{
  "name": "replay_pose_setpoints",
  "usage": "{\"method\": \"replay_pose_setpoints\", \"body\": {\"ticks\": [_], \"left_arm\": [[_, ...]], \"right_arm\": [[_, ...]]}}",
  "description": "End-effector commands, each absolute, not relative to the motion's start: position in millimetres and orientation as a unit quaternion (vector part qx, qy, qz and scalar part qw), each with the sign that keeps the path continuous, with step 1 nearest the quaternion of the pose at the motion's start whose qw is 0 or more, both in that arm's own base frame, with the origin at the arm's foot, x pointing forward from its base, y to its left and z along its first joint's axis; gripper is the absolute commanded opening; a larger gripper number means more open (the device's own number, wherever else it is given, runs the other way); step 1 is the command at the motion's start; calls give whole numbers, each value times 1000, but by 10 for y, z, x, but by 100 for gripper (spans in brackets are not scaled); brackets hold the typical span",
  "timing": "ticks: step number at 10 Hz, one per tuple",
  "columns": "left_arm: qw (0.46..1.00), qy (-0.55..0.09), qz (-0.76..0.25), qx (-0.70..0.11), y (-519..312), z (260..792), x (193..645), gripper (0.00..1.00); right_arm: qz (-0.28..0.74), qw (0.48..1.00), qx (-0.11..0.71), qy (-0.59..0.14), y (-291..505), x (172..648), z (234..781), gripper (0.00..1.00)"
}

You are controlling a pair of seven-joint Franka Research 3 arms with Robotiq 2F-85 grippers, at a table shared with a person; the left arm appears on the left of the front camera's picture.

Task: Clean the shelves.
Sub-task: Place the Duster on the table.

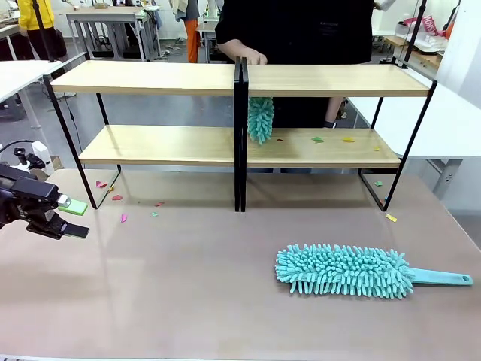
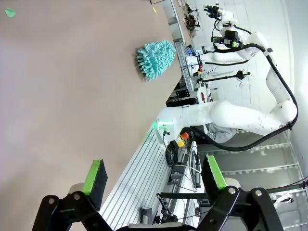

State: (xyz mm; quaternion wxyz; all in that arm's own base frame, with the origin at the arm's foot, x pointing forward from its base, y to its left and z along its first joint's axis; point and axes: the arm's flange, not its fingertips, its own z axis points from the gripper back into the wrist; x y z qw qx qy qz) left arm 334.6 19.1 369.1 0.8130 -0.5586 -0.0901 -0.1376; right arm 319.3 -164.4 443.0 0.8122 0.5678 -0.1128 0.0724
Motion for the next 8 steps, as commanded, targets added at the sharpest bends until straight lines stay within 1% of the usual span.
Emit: {"method": "replay_pose_setpoints", "body": {"ticks": [1,8], "left_arm": [[803,-101,-140,-570,168,3688,3329,100],[803,-101,-140,-570,168,3688,3329,100]], "right_arm": [[80,807,571,-126,-1678,3255,4433,100],[80,807,571,-126,-1678,3255,4433,100]]}}
